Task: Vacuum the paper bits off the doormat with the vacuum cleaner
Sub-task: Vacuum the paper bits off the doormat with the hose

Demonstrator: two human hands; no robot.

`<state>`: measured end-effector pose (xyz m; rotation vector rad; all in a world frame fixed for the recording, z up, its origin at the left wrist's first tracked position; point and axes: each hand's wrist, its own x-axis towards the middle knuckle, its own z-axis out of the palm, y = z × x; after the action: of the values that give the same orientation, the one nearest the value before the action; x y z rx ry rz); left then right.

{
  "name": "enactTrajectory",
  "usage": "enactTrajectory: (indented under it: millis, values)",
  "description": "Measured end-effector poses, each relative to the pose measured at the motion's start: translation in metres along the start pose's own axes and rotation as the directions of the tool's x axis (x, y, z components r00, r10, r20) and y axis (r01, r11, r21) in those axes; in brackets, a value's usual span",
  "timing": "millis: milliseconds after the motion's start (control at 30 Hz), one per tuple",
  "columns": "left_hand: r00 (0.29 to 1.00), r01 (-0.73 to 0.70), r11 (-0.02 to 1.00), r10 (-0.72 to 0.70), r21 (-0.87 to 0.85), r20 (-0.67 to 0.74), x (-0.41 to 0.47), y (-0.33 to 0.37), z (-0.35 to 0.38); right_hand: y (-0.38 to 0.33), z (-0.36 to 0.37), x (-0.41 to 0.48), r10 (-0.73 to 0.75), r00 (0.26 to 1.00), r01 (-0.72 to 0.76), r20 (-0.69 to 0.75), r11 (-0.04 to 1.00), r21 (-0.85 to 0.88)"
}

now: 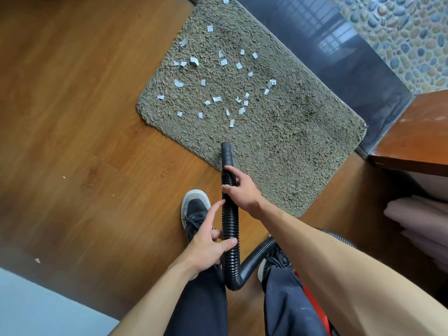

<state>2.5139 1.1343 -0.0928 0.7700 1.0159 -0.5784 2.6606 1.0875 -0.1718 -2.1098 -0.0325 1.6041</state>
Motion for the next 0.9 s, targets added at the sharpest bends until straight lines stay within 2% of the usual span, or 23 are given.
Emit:
enactTrajectory:
  millis: [533, 700, 900]
  values:
    - [0.998, -0.026, 0.997, 0.022, 0.070, 0.060, 0.026, 0.049, -0.015, -0.037, -0.021, 0.030, -0.027, 0.995, 0.030, -0.096, 0.999, 0.028]
    - [0.998, -0.052, 0.991, 0.048, 0.120, 0.036, 0.033, 0.061, -0.015, -0.051, -0.032, 0.035, -0.052, 0.996, 0.054, -0.076, 0.998, 0.019]
    - [0.999, -0.050, 0.994, 0.049, 0.098, 0.014, 0.033, 0.066, -0.014, -0.058, -0.035, 0.040, -0.074, 0.996, 0.073, -0.056, 0.997, -0.015]
